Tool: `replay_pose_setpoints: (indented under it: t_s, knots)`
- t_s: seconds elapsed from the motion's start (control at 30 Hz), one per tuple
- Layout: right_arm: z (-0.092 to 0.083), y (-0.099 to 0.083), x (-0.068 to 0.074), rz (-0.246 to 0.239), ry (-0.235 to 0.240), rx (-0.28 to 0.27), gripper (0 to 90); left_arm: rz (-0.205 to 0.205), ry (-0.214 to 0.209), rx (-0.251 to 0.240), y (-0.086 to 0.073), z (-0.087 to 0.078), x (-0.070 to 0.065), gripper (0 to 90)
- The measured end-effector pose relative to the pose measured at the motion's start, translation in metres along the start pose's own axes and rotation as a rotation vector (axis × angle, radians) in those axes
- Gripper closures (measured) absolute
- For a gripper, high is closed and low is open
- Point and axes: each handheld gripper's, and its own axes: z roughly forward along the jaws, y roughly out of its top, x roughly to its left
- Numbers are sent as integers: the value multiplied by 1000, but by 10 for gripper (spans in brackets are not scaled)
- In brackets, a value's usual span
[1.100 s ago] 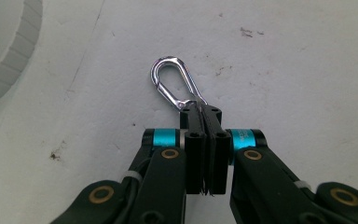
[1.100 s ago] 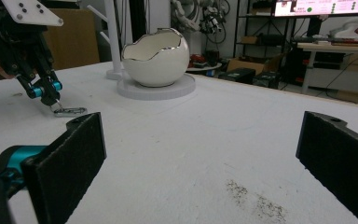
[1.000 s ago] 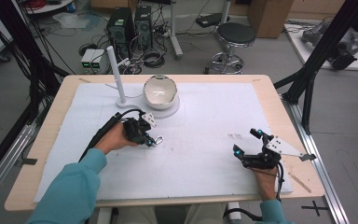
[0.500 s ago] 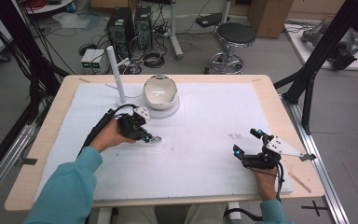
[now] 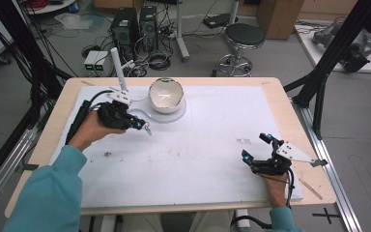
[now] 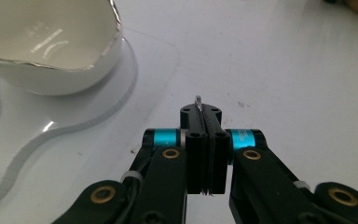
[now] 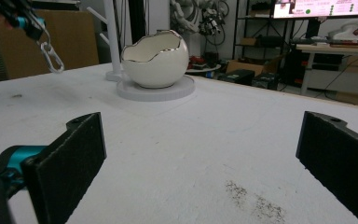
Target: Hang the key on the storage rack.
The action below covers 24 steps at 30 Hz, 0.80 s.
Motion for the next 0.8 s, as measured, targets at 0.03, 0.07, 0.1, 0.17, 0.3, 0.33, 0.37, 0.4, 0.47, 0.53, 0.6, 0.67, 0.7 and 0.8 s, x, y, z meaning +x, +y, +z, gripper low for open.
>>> replay_pose_setpoints:
  t_s: [0.03, 0.07, 0.1, 0.17, 0.3, 0.33, 0.37, 0.4, 0.47, 0.53, 0.6, 0.67, 0.7, 0.8]
  knots:
    - [0, 0, 0, 0, 1, -2, 6, -2, 9, -8, 2, -5, 2, 885]
    - [0, 0, 0, 4, 0, -1, 6, 4, 19, -11, 5, -11, 5, 885]
    - [0, 0, 0, 1, 0, -1, 6, 6, 29, -22, 7, -16, 7, 885]
    - [0, 0, 0, -1, 1, 0, 6, 2, 46, -41, 11, -26, 10, 885]
    - [0, 0, 0, 1, 0, -1, 6, -4, 88, -65, 17, -43, 18, 885]
    - [0, 0, 0, 2, 0, -2, 6, -8, 93, -74, 18, -47, 20, 885]
    - [0, 0, 0, 1, 0, -2, 6, -7, 98, -79, 19, -50, 22, 885]
    - [0, 0, 0, -1, 0, -1, 6, -7, 107, -80, 20, -53, 23, 885]
    - [0, 0, 0, 2, 0, -1, 6, -13, 120, -89, 23, -58, 26, 886]
    - [0, 0, 0, 2, 0, -1, 6, -20, 124, -89, 25, -62, 28, 885]
    - [0, 0, 0, 5, 1, -1, 6, -23, 136, -84, 27, -66, 30, 885]
    - [0, 0, 0, 5, -1, -2, 6, -26, 146, -85, 29, -70, 34, 885]
    - [0, 0, 0, 2, -1, -1, 6, -27, 144, -87, 30, -71, 35, 885]
    - [0, 0, 0, 3, 0, 0, 6, -30, 159, -84, 33, -75, 40, 885]
